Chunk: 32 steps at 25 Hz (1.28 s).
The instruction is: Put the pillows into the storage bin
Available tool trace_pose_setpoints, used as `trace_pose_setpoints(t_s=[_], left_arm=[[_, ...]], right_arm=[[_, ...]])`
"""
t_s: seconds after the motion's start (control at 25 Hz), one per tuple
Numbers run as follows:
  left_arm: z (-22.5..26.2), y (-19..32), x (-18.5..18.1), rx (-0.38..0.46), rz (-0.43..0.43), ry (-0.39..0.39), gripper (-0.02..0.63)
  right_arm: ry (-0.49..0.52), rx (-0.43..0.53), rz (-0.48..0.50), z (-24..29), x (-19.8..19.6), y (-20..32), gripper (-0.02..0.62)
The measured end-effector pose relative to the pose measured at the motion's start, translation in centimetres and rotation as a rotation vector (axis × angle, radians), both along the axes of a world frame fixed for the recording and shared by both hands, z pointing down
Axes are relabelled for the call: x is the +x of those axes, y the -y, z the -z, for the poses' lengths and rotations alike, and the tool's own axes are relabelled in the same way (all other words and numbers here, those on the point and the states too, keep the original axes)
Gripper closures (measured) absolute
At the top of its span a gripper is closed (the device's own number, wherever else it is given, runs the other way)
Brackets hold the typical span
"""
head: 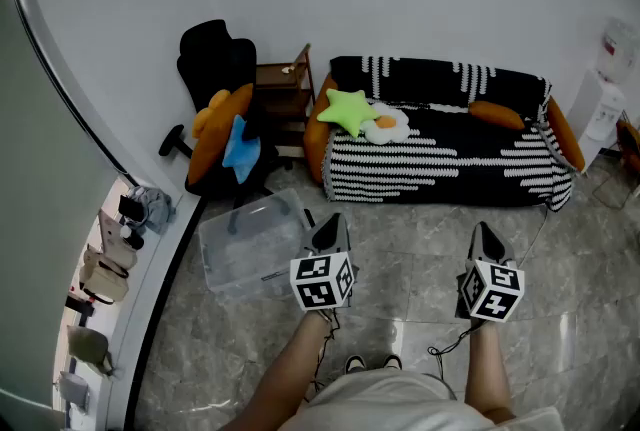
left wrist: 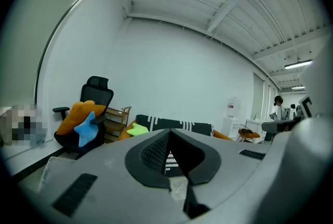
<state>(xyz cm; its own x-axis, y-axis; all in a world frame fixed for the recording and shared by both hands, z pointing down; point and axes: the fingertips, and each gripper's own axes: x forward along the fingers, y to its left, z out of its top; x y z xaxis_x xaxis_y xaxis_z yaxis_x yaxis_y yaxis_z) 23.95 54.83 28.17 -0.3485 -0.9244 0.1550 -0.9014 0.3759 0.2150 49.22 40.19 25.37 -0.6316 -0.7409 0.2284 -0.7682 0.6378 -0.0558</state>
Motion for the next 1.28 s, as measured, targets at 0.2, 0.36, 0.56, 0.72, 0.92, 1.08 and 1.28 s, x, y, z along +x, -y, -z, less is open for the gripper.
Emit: trace_pose_setpoints(t_s=[0.2,0.36,0.56,0.72,0.92,1.08,1.28], left_arm=[[0.1,0.0,0.5,-0.003,-0.008,0.008,0.595],[-0.1,-0.2,0.9,-0.009,-0.009,0.008,0.595],[-0.1,-0.3,1.7,-0.001,-0.035,0.0,0.595],[-0.3,-0.6,1.3,-0.015,-0.033,-0.008,0.591],[-0.4,-0.6,1.0,-0.012,-0.041,-0.03,0.491],[-0.6,-0.4,1.0,-0.012,-0.054,-0.036,0.448],[-1.3,0.2,0.8,-0.026,-0.038,-0.034,0.379]], right_arm=[[-0.021,-0.002,-0.004,-0.5,0.8,0.0,0.595],[0.002,-0.021,0.008,-1.1,1.0,-0.1,0.594],[-0.006,-0.044,-0.005,-1.9,1.5,-0.2,0.594],[0.001,-0.067,-0.014,-2.5,1.6,-0.3,0.594],[0.0,-0.082,-0.019,-3.2,1.6,-0.1,0.594],[-0.003,-0.097,-0.017,-3.6,1.7,0.0,0.594],[-0.026,-0.089,-0.011,-3.6,2.1,1.1,0.594]])
